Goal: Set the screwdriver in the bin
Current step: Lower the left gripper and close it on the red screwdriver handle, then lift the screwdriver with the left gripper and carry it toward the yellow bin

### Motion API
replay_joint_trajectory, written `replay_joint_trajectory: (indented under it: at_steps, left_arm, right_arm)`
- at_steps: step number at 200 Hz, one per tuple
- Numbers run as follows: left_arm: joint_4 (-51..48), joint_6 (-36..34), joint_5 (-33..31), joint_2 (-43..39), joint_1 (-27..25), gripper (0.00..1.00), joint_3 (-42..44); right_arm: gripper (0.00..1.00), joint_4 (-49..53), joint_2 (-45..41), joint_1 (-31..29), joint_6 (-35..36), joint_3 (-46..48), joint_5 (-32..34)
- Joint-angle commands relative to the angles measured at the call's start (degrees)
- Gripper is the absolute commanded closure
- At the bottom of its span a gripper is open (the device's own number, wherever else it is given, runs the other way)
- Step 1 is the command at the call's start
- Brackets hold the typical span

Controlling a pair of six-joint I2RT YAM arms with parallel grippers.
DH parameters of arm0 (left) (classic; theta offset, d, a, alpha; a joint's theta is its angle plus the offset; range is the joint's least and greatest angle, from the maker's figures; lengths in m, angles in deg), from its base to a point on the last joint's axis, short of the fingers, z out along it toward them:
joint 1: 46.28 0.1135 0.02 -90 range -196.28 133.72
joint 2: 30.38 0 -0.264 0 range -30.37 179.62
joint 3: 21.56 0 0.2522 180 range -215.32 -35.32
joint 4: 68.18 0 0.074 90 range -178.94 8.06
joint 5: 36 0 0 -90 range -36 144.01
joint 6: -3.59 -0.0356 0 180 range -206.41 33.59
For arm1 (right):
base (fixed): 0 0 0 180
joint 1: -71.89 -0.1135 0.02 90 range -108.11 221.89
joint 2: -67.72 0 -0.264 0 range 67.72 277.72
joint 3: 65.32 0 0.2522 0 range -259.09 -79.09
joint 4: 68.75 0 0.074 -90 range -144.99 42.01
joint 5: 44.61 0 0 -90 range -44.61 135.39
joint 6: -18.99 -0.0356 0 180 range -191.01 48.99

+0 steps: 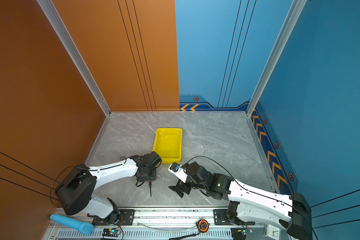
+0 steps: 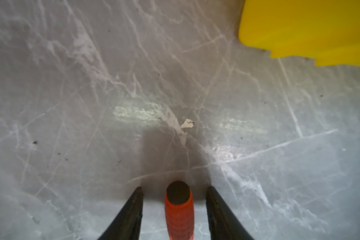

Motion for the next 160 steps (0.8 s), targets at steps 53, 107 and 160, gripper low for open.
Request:
replay_joint_trajectory:
  at_steps: [53,107,160]
  left_arm:
    - [0.0,1.8,0.1,1.3,-0.8,0.68,0.9]
    - [0.0,2.0,0.2,0.9,-1.0,0.87,1.1]
    - [-0.7,0.7,-0.8,-1.7,-1.0,1.0,0.0]
  right_arm:
    - [0.0,-0.2,-2.6,-0.4,-0.1,-0.2,1.3]
    - [0.0,-0.9,-3.0,0.9,0.6,-0.1,-0.2]
    - [0.0,-2.8,-4.1,2.2,-0.6,0.5,0.7]
